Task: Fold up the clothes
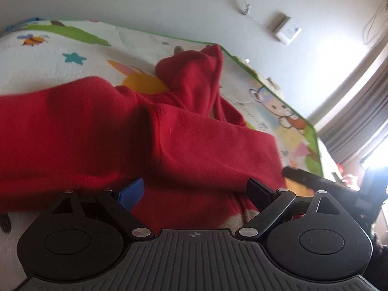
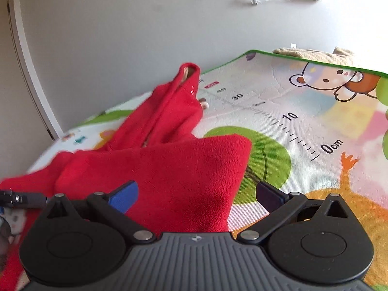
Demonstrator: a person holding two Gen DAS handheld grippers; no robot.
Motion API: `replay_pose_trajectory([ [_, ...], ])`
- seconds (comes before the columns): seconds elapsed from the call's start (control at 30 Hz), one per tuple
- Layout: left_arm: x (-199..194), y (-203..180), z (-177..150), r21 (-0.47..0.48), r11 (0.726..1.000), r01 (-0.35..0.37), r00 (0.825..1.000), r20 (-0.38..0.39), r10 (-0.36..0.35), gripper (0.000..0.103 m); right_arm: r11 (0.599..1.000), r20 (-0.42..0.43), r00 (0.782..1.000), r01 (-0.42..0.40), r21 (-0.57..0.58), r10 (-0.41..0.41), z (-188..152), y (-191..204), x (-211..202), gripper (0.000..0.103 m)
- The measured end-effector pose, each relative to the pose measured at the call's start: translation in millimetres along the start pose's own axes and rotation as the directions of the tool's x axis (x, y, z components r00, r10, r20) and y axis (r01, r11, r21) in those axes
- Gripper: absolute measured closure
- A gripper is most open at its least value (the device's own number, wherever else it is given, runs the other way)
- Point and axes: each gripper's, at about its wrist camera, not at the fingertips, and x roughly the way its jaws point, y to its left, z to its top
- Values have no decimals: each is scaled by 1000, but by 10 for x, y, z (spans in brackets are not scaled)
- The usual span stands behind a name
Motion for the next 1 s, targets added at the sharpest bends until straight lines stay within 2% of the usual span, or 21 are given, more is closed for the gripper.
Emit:
replay_pose_trajectory([
  [0.07,-124,-28,20,6,1000,19,1000,23,-19,8,998,-52,997,50,-49,-52,-58,48,117,0],
  [0.13,-330,-13,23,-5,999,45,997,65,-45,8,996,-95,993,64,-65,-70,-128,29,192,0],
  [0.2,-573,119,-36,-64,997,35,994,108,-28,8,998,-99,994,44,-36,-47,-150,-25,211,0],
  [0.3,-853,426,-188,-203,979,-21,990,135,49,8,1000,-78,997,24,-3,-24,-145,-61,174,0],
  [0.4,-945,729,-279,-346,937,-55,985,134,107,8,1000,-39,999,15,-15,-15,-123,-12,73,0],
  [0.53,-967,1033,-306,-544,838,-44,979,143,145,7,1000,5,1000,-14,-26,14,-54,73,-81,0],
  [0.63,-996,1090,-291,-610,791,-45,967,174,189,7,999,27,999,-31,-27,31,-27,103,-205,0],
  [0.67,-993,1083,-280,-612,789,-57,958,189,216,7,999,33,999,-35,-24,36,-26,105,-231,0],
  [0.7,-989,1075,-269,-614,786,-69,948,205,243,7,999,38,998,-40,-22,41,-25,108,-257,0],
  [0.73,-971,1047,-251,-595,796,-109,930,221,293,8,999,43,998,-43,-18,44,-29,108,-280,0],
  [0.77,-952,1019,-233,-575,804,-151,909,239,342,9,999,47,998,-45,-14,45,-38,106,-301,0],
  [0.8,-933,990,-215,-556,808,-194,885,257,389,16,999,51,998,-47,-11,47,-46,102,-321,0],
  [0.87,-829,936,-157,-475,807,-352,810,278,517,23,999,58,997,-52,-13,52,-62,94,-360,0],
  [0.9,-776,909,-127,-433,792,-429,765,293,574,30,998,61,997,-54,-17,55,-74,89,-386,0],
  [0.93,-727,912,-106,-410,782,-469,740,300,601,36,998,64,996,-57,-20,58,-86,84,-413,0],
  [0.97,-701,901,-82,-390,782,-486,734,304,608,38,998,67,996,-58,-23,59,-98,73,-442,0],
  [1.0,-676,889,-58,-370,782,-502,728,308,613,49,998,72,996,-58,-25,59,-109,55,-473,0],
])
